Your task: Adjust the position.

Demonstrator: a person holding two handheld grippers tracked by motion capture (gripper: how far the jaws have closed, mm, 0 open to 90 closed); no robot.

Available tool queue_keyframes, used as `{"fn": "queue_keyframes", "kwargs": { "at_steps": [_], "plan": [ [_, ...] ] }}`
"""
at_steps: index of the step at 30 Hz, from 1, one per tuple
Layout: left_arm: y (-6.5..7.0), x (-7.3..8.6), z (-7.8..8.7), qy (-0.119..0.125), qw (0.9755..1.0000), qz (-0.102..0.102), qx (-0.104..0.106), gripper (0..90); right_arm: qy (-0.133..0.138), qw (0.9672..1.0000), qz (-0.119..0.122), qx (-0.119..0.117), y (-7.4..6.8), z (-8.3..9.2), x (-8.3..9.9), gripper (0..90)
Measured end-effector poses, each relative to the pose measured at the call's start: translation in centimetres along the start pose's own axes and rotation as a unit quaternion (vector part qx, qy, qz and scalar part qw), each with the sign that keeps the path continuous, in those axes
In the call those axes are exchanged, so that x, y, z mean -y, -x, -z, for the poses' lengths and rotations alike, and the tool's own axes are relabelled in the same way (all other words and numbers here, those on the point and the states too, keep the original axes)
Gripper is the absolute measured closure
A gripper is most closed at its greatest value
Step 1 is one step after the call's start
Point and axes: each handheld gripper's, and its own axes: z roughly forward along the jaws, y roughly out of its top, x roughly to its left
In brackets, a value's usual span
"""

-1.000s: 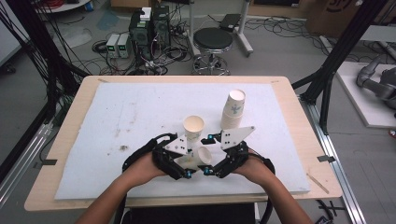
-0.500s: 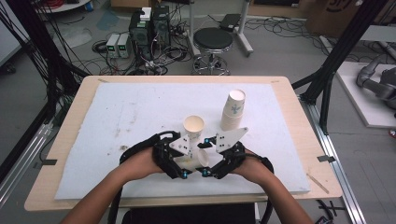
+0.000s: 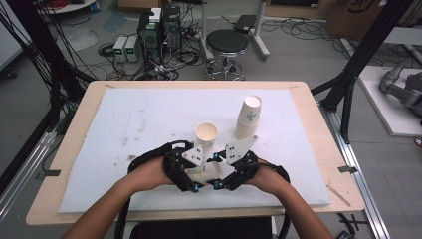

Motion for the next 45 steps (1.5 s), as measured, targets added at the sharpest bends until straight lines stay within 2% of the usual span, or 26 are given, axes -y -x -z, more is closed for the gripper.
{"fn": "queue_keyframes", "kwargs": {
  "at_steps": [4,8,10,12,14,18,20,22,25,28,29,30,31,33,36,38,45],
  "plan": [
    [0.0,0.1,0.0,0.014,0.9999,-0.003,0.003,31.6,0.002,1.0000,0.000,-0.006,0.1,0.1,0.1,37.3],
    [0.1,1.0,0.1,0.069,0.9975,0.009,0.009,22.8,0.004,0.9999,-0.008,-0.007,0.2,0.4,0.2,37.4],
    [0.1,1.7,0.1,0.102,0.9946,0.020,0.006,22.2,0.007,0.9999,-0.011,-0.006,0.3,0.6,0.4,37.4],
    [0.1,2.5,0.2,0.133,0.9906,0.034,0.003,21.3,0.009,0.9998,-0.014,-0.004,0.3,0.9,0.5,37.3],
    [0.0,3.3,0.3,0.166,0.9848,0.050,-0.003,20.0,0.014,0.9997,-0.019,-0.002,0.3,1.1,0.7,37.3],
    [0.1,4.5,0.7,0.211,0.9748,0.073,-0.006,19.5,0.019,0.9995,-0.026,0.003,0.4,1.6,1.2,37.3],
    [0.1,5.0,0.9,0.228,0.9703,0.082,-0.008,19.3,0.025,0.9992,-0.030,0.003,0.4,1.8,1.4,37.3],
    [0.2,5.4,0.9,0.245,0.9652,0.092,-0.001,19.6,0.034,0.9989,-0.031,0.007,0.3,2.0,1.6,37.3],
    [0.3,5.8,0.8,0.265,0.9595,0.096,0.002,22.5,0.050,0.9979,-0.039,0.010,0.2,2.4,2.0,37.3],
    [0.4,6.1,0.7,0.287,0.9523,0.102,-0.002,21.5,0.066,0.9968,-0.044,0.008,0.0,2.6,2.4,37.3],
    [0.5,6.2,0.7,0.299,0.9485,0.105,-0.003,21.0,0.069,0.9964,-0.047,0.016,-0.1,2.7,2.5,37.3],
    [0.5,6.3,0.7,0.307,0.9454,0.108,-0.005,20.7,0.078,0.9960,-0.044,0.008,-0.1,2.7,2.7,37.3],
    [0.5,6.4,0.6,0.315,0.9426,0.111,-0.006,20.4,0.082,0.9954,-0.048,0.017,-0.3,2.9,2.8,37.3],
    [0.6,6.4,0.6,0.326,0.9386,0.112,-0.011,19.0,0.092,0.9946,-0.046,0.015,-0.5,3.1,3.1,37.3],
    [0.7,6.5,0.5,0.347,0.9307,0.116,-0.012,17.2,0.109,0.9926,-0.051,0.017,-0.8,3.4,3.6,37.3],
    [0.7,6.5,0.5,0.355,0.9275,0.115,-0.012,16.9,0.121,0.9910,-0.054,0.018,-1.0,3.6,4.0,37.3],
    [0.9,6.6,0.0,0.368,0.9224,0.117,-0.008,16.1,0.147,0.9872,-0.059,0.018,-0.9,4.2,4.4,37.3]
  ]
}}
